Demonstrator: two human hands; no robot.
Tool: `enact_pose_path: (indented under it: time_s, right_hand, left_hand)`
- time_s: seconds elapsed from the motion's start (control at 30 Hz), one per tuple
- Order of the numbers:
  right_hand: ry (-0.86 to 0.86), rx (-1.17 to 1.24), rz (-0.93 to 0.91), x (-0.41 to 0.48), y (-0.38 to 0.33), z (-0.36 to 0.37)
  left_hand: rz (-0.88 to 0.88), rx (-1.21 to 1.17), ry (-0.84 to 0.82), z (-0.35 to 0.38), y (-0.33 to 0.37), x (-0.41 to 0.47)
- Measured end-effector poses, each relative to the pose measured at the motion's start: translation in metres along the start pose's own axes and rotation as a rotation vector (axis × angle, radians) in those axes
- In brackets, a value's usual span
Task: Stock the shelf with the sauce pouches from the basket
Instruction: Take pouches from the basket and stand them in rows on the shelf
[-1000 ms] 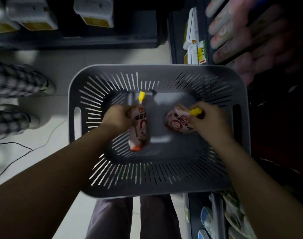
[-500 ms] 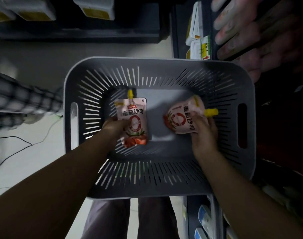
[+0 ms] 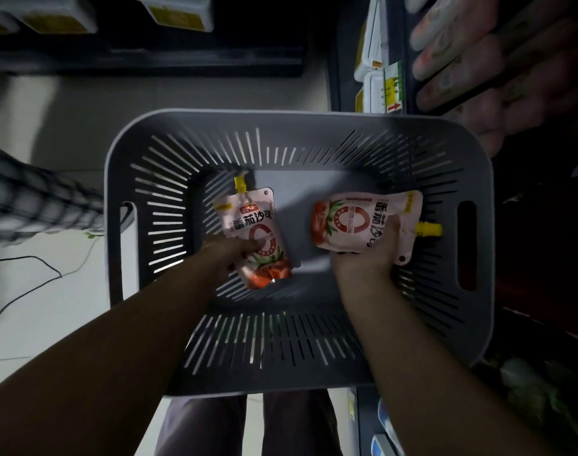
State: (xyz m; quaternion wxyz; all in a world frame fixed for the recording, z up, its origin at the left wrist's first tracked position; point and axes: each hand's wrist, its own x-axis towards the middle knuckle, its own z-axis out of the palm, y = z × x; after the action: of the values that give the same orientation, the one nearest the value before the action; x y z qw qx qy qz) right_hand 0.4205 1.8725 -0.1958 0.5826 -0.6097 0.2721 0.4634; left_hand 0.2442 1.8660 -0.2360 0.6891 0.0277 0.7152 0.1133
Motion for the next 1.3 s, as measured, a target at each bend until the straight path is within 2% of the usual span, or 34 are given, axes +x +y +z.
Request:
enact_pose_path:
  time_s: [0.17, 0.33, 0.57, 0.7, 0.87, 0.97, 1.03, 1.17, 1.3]
  right_hand:
    - [0.148, -0.192, 0.096, 0.0, 0.023, 0.015]
    - [0.029, -0.118, 0.094, -0.004, 0.016, 0.016]
    - [-0.139, -0.459, 0.122, -0.046, -0.006, -0.012]
    - [-0.242, -0.658, -0.003, -0.077, -0.033, -0.023]
    - [-0.386, -0.745, -0.197, -0.134, -0.076, -0.025]
    - [-0.559, -0.678, -0.355, -0.172, -0.104, -0.018]
    - [-0.655, -0.581, -0.384, -0.2, -0.124, -0.012]
    - [-0.721, -0.487, -0.431, -0.265, -0.162, -0.003]
    - [-0.736, -0.501, -0.692, -0.332, -0.195, -0.008]
  left_hand:
    - [-0.069, -0.102, -0.07, 0.0, -0.003, -0.002]
    - [-0.034, -0.219, -0.092, 0.002, -0.005, -0.012]
    - [0.066, -0.305, -0.251, 0.002, 0.003, -0.056]
    - [0.126, -0.292, -0.342, 0.004, 0.005, -0.098]
    - [0.251, -0.243, -0.431, 0.016, 0.013, -0.166]
    - [0.303, -0.22, -0.471, 0.022, 0.027, -0.212]
    - [0.379, -0.177, -0.499, 0.022, 0.04, -0.243]
    - [0.547, -0.123, -0.534, 0.014, 0.066, -0.316]
    - [0.761, -0.053, -0.572, 0.01, 0.084, -0.393]
